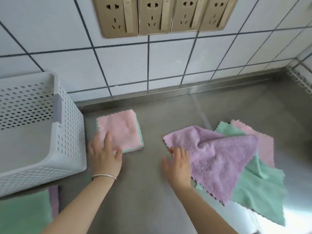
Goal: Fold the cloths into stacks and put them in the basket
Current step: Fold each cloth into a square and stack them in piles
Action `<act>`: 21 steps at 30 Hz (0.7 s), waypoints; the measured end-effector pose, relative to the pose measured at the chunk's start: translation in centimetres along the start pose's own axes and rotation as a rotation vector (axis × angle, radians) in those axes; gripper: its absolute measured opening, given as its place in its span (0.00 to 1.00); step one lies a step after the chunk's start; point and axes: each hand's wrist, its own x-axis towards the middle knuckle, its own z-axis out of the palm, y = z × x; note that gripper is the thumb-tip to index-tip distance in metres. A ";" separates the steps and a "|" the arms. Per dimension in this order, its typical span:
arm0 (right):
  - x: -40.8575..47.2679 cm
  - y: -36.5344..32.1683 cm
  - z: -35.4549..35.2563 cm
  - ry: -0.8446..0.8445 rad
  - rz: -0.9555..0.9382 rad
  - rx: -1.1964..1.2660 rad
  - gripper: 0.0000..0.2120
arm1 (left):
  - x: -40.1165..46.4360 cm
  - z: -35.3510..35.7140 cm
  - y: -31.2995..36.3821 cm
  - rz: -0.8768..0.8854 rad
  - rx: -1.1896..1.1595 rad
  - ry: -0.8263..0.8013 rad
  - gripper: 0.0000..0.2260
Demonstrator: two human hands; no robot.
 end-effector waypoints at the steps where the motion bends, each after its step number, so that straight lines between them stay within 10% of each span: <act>1: -1.6 2.1 -0.9 0.011 0.007 -0.119 0.10 | -0.9 0.0 0.6 0.079 0.013 0.030 0.23; 10: -3.9 8.3 -4.6 -0.224 0.035 -0.515 0.06 | -7.8 1.7 8.1 0.467 -0.027 -0.298 0.19; 18: -0.7 8.4 -10.5 0.095 -0.229 -0.204 0.03 | -6.9 0.3 17.5 0.863 0.008 -0.295 0.21; 21: 1.8 8.2 -14.4 0.110 -0.327 -0.164 0.03 | -6.1 -0.6 22.2 0.762 0.065 -0.386 0.13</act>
